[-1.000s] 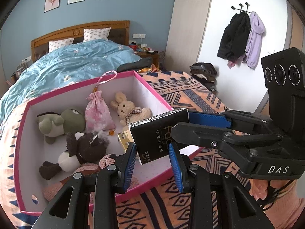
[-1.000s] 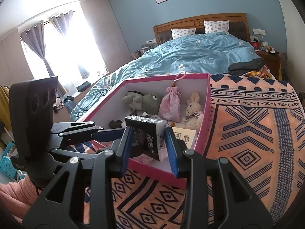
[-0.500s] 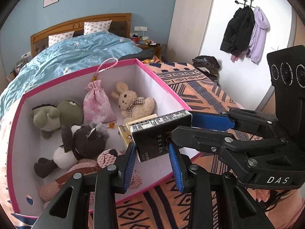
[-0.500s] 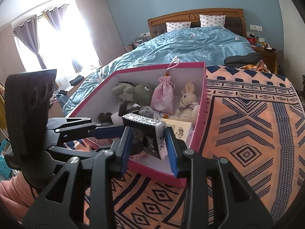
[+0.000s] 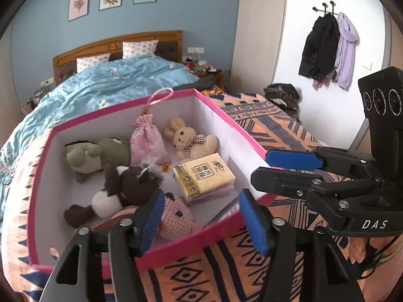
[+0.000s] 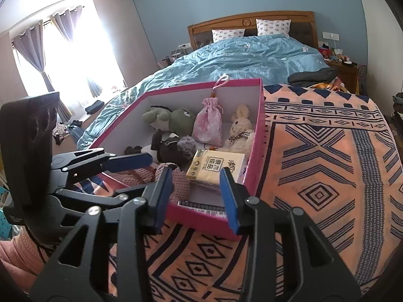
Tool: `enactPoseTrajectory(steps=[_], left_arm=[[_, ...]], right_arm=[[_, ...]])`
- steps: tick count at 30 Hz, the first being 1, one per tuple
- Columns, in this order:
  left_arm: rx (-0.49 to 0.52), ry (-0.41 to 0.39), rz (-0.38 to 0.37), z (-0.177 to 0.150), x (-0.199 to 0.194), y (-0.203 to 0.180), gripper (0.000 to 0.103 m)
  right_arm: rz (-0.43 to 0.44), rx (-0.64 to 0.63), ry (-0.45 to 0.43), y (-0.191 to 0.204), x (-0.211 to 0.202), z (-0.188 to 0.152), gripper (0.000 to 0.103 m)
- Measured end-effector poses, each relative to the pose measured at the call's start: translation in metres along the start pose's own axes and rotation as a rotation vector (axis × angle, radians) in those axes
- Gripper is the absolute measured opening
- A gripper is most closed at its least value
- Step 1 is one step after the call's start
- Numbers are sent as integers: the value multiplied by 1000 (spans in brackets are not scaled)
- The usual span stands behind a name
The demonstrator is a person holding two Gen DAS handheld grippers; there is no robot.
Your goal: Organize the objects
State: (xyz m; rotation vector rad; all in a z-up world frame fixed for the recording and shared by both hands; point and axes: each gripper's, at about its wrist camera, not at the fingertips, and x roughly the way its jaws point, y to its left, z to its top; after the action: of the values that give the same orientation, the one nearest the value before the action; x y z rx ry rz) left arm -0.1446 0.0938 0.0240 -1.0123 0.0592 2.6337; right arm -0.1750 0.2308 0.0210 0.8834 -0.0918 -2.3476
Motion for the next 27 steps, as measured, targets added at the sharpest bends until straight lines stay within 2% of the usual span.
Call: enactPoseTrajectory(steps=[1, 3, 7, 8, 9, 11, 16, 22, 27], left_arm=[[-2, -8, 5, -2, -4, 0, 72], [-2, -35, 25, -10, -17, 1, 85], [0, -83, 63, -27, -44, 4, 92], [-6, -94, 81, -33, -51, 6, 100], [-12, -104, 94, -37, -55, 8, 103], [-24, -118, 126, -49, -66, 13, 103], [-116, -91, 161, -76, -75, 29, 103], [-183, -73, 204, -100, -81, 39, 103], [-191, -54, 222, -113, -83, 39, 103]], right_arm=[[0, -5, -5, 3, -2, -1, 50], [9, -15, -20, 10, -8, -6, 57], [8, -42, -55, 26, -20, -17, 70], [-3, -48, -68, 31, -24, -22, 80], [-11, -50, -75, 33, -26, -24, 92], [-42, -59, -104, 42, -32, -36, 103], [-113, -99, -90, 58, -31, -60, 103], [-127, -106, -48, 67, -23, -85, 103], [-118, -90, -44, 68, -23, -91, 103]])
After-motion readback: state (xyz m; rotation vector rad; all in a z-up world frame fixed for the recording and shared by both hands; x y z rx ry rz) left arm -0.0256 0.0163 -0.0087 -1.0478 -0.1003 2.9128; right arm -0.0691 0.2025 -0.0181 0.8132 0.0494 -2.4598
